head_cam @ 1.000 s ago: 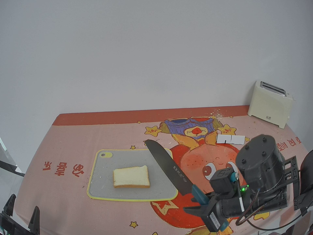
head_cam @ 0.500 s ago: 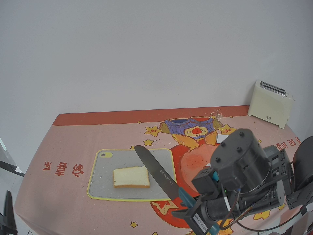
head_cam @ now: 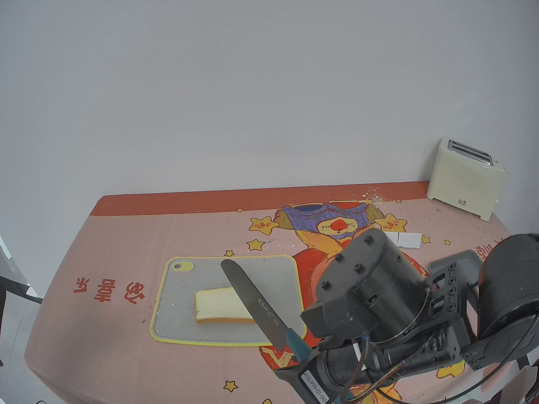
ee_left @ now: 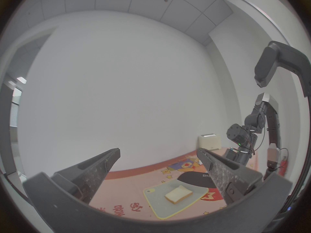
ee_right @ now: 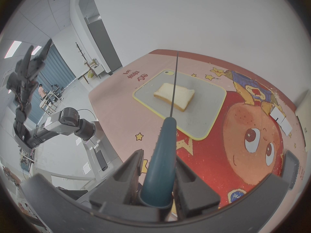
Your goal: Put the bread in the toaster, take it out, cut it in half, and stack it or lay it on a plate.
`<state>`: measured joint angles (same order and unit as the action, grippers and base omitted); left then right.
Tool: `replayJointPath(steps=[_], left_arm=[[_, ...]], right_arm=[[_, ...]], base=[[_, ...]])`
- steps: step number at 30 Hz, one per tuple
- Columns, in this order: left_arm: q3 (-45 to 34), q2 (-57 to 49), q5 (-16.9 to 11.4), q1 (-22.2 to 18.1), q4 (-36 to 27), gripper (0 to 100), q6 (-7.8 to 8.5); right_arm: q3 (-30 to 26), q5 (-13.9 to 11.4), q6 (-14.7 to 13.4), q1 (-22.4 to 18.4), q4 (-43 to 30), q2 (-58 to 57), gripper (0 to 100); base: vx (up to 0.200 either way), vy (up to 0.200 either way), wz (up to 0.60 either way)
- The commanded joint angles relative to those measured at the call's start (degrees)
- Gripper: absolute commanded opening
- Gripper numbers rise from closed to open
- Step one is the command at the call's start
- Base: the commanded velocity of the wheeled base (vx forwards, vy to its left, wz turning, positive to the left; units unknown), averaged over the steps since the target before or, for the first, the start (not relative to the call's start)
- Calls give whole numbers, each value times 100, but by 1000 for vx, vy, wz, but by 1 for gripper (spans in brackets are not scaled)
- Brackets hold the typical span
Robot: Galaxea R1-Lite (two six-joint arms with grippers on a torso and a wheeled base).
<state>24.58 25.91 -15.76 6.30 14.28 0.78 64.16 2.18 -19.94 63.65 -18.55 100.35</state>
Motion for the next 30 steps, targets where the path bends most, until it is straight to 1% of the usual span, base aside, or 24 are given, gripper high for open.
replayJointPath(steps=[1, 2, 3, 4, 5, 8, 9, 10, 12, 14, 17, 20, 22, 27, 30], left_arm=[[909, 2006, -603, 416, 14, 100, 36], [1102, 2630, -893, 556, 40, 100, 186], [1181, 2885, -999, 600, 111, 100, 309], [1216, 3052, -1025, 627, 172, 100, 370], [1243, 3316, -1043, 688, 304, 100, 397], [1216, 4019, -1034, 987, 822, 100, 405], [1207, 4072, -1025, 1022, 866, 0, 405], [1225, 4239, -973, 1154, 998, 0, 405], [1234, 4493, -920, 1295, 1200, 0, 397], [1155, 4704, -788, 1523, 1429, 0, 388], [988, 4731, -612, 1804, 1473, 0, 344], [803, 4775, -603, 1813, 1508, 0, 317], [645, 4898, -595, 1822, 1666, 0, 317], [188, 5311, -595, 1831, 2475, 0, 317], [153, 5654, -595, 1936, 2958, 0, 291]], right_arm=[[774, -42, -97, 60, -799, 90, 0], [1046, -42, -97, 60, -1001, 186, 0], [1160, -42, -97, 78, -1045, 265, 0], [1204, -42, -106, 86, -1054, 301, 0], [1257, -42, -106, 122, -1054, 336, 0], [1301, -34, -89, 218, -1010, 494, 0], [1301, -42, -89, 227, -1001, 529, 0], [1327, -25, -97, 245, -975, 661, 0], [1336, 19, -80, 289, -983, 802, 0], [1442, 28, -89, 315, -1063, 951, 0], [1494, 63, -106, 350, -1080, 1109, 0], [1573, 195, -97, 333, -1071, 1206, 0], [1670, 309, -97, 289, -1071, 1294, 0], [1855, 353, -106, 280, -1080, 1355, 0], [1907, 494, -106, 227, -1080, 1426, 0]], base=[[0, 0, 0], [0, 0, 0], [0, 0, 0], [0, 0, 0], [0, 0, 0], [0, 0, 0], [0, 0, 0], [0, 0, 0], [0, 0, 0], [0, 0, 0], [0, 0, 0], [0, 0, 0], [0, 0, 0], [0, 0, 0], [0, 0, 0]])
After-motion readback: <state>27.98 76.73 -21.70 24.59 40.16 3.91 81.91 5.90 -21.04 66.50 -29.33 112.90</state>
